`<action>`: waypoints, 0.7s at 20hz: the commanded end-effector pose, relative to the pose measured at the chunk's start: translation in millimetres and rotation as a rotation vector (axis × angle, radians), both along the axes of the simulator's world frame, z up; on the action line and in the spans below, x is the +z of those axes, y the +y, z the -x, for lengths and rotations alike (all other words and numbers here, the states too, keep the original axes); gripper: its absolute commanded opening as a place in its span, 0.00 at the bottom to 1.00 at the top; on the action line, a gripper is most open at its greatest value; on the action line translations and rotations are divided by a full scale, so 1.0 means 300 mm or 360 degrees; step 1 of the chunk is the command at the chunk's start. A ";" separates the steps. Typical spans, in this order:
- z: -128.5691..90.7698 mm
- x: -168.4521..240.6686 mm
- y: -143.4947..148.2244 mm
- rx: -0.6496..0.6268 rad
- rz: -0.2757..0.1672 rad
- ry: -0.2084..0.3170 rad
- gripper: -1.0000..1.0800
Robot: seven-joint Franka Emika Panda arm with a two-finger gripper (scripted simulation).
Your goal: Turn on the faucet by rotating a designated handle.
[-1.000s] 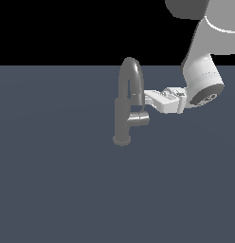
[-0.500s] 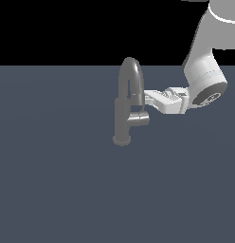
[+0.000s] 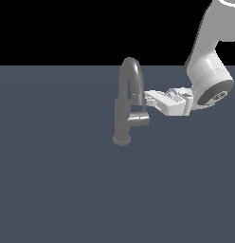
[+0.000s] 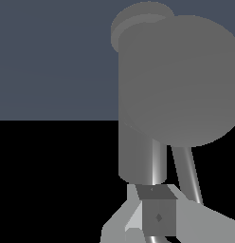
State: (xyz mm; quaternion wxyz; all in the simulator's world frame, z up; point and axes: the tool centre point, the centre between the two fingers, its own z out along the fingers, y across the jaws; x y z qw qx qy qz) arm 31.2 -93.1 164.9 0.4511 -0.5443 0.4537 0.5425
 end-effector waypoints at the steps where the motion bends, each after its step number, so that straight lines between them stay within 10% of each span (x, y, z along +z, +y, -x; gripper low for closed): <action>1: 0.027 0.013 -0.005 0.0009 -0.0006 0.0003 0.00; 14: 0.116 -0.023 -0.020 0.0006 -0.0004 -0.0002 0.00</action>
